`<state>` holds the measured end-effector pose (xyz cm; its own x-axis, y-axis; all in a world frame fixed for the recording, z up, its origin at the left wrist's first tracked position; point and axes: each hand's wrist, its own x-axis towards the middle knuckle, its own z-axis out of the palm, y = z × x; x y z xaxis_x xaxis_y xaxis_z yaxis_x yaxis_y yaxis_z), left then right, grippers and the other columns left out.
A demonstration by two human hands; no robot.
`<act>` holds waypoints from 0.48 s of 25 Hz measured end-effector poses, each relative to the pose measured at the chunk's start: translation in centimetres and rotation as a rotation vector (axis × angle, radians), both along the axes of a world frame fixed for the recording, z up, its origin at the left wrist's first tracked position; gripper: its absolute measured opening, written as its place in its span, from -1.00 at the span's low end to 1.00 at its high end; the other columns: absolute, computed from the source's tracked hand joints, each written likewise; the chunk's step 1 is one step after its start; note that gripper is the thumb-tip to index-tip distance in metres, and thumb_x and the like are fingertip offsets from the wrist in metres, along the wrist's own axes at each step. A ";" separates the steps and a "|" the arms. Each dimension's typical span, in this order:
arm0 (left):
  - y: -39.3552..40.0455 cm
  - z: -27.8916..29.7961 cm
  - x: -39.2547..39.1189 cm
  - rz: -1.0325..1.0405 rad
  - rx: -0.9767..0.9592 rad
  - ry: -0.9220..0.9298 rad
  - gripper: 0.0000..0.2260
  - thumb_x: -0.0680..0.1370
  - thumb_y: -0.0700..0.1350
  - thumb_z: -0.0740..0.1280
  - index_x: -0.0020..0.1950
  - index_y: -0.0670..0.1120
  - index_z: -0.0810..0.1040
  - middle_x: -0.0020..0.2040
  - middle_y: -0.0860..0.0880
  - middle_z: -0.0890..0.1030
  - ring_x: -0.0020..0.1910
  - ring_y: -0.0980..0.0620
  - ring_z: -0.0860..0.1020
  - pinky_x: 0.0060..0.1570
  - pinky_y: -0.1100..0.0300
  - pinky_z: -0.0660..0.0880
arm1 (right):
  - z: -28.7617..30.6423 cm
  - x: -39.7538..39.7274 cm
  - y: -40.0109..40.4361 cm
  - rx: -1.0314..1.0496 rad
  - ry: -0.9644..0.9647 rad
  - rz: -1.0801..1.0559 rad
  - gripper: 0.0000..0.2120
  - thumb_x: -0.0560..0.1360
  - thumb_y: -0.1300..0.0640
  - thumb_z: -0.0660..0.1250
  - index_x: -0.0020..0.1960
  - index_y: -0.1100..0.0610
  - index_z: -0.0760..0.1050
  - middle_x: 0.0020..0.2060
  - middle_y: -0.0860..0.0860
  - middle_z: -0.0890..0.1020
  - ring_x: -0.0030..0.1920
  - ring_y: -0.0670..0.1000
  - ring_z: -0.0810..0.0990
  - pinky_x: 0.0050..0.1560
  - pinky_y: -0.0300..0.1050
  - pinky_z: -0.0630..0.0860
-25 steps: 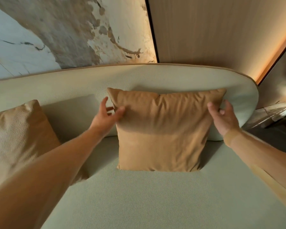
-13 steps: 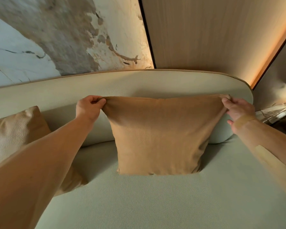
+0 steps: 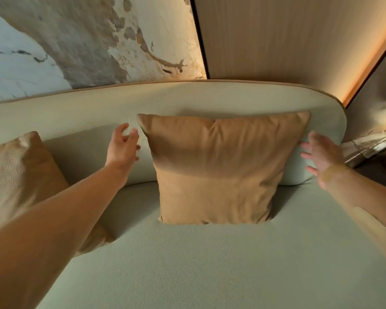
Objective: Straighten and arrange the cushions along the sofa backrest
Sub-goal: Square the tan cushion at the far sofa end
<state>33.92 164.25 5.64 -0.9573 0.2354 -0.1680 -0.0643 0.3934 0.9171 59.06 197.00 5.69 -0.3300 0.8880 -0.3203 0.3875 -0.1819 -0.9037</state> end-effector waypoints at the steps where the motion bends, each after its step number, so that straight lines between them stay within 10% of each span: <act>1: -0.9 -1.6 0.6 0.003 -0.039 -0.012 -0.67 0.59 0.04 0.24 0.36 0.11 0.43 0.08 0.06 0.60 0.03 0.00 0.59 0.04 0.00 0.56 | -1.9 1.1 -0.4 0.033 -0.079 0.031 -0.66 0.58 -0.02 0.25 0.33 0.01 0.46 0.14 0.03 0.61 0.04 0.02 0.52 0.07 -0.04 0.36; 4: -3.9 -8.7 2.6 -0.142 -0.369 -0.039 -0.72 0.53 -0.13 0.33 0.23 0.05 0.59 0.02 0.03 0.66 0.06 -0.05 0.59 0.07 0.10 0.52 | -9.9 5.2 -2.2 0.072 -0.467 0.284 -0.56 0.47 0.27 0.39 0.34 0.14 0.49 0.22 0.15 0.61 0.02 0.07 0.54 0.07 -0.03 0.45; 8: -5.8 -17.7 6.2 -0.313 -0.611 -0.129 -0.60 0.45 -0.25 0.45 0.27 -0.01 0.59 0.15 0.00 0.66 -0.06 0.05 0.56 0.06 0.20 0.48 | -19.0 7.3 -5.8 0.048 -0.740 0.556 -0.27 0.36 0.14 0.54 0.46 0.17 0.34 0.32 0.11 0.52 0.27 0.16 0.52 0.21 -0.05 0.41; 12: -5.4 -22.6 7.6 -0.425 -0.773 -0.064 -0.63 0.40 -0.07 0.53 0.19 -0.01 0.59 0.10 0.01 0.57 0.05 -0.02 0.55 0.05 0.11 0.47 | -22.6 6.6 -5.4 0.180 -0.783 0.511 -0.76 0.42 0.09 0.49 0.02 0.13 0.53 0.05 0.12 0.64 0.01 0.16 0.60 -0.04 -0.09 0.48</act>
